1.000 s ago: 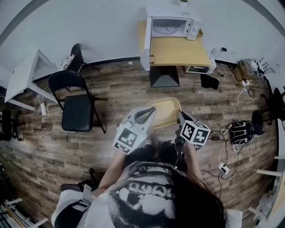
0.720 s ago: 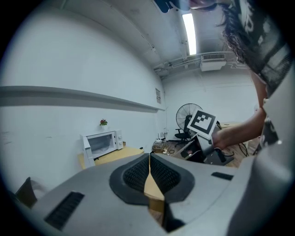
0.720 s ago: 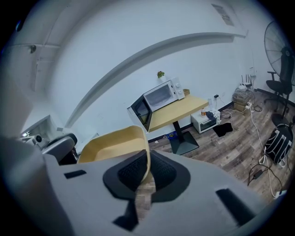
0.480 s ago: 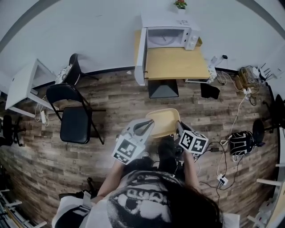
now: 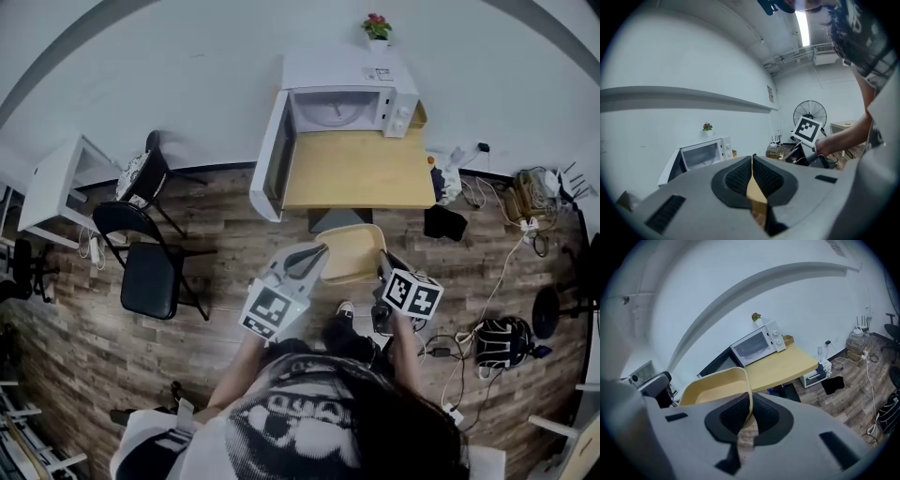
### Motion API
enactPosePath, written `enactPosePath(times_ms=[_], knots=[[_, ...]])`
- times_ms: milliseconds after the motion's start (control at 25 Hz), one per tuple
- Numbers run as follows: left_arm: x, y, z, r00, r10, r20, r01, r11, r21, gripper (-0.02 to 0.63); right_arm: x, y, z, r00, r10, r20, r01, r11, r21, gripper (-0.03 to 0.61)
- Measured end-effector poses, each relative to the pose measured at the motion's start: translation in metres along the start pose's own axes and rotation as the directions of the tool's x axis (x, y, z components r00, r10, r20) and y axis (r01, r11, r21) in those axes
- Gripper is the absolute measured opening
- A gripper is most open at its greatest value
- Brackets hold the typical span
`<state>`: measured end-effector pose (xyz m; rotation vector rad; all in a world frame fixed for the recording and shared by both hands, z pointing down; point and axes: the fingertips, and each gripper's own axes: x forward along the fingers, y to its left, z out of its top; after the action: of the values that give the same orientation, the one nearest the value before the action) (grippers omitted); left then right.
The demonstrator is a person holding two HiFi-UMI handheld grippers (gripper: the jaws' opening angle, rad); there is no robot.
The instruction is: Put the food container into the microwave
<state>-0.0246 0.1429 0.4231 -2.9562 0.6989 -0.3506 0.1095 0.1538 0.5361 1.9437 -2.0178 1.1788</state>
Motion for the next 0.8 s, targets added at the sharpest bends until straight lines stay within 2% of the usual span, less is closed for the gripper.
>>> enactPosePath(times_ms=[320, 600, 800], knots=[[0.081, 0.004, 0.014, 0.999, 0.043, -0.027, -0.043, 0.999, 0.007, 0.008, 0.034, -0.051, 0.047, 0.998, 0.059, -0.036, -0.060, 0.998, -0.018, 0.026], [0.104, 0.009, 0.005, 0.994, 0.066, -0.085, -0.066, 0.998, -0.001, 0.008, 0.055, -0.067, 0.058, 0.993, 0.100, -0.063, -0.099, 0.995, 0.020, 0.026], [0.112, 0.018, 0.004, 0.992, 0.073, -0.106, -0.074, 0.997, -0.002, 0.008, 0.070, -0.075, 0.063, 0.992, 0.098, -0.074, -0.095, 0.994, 0.046, 0.026]])
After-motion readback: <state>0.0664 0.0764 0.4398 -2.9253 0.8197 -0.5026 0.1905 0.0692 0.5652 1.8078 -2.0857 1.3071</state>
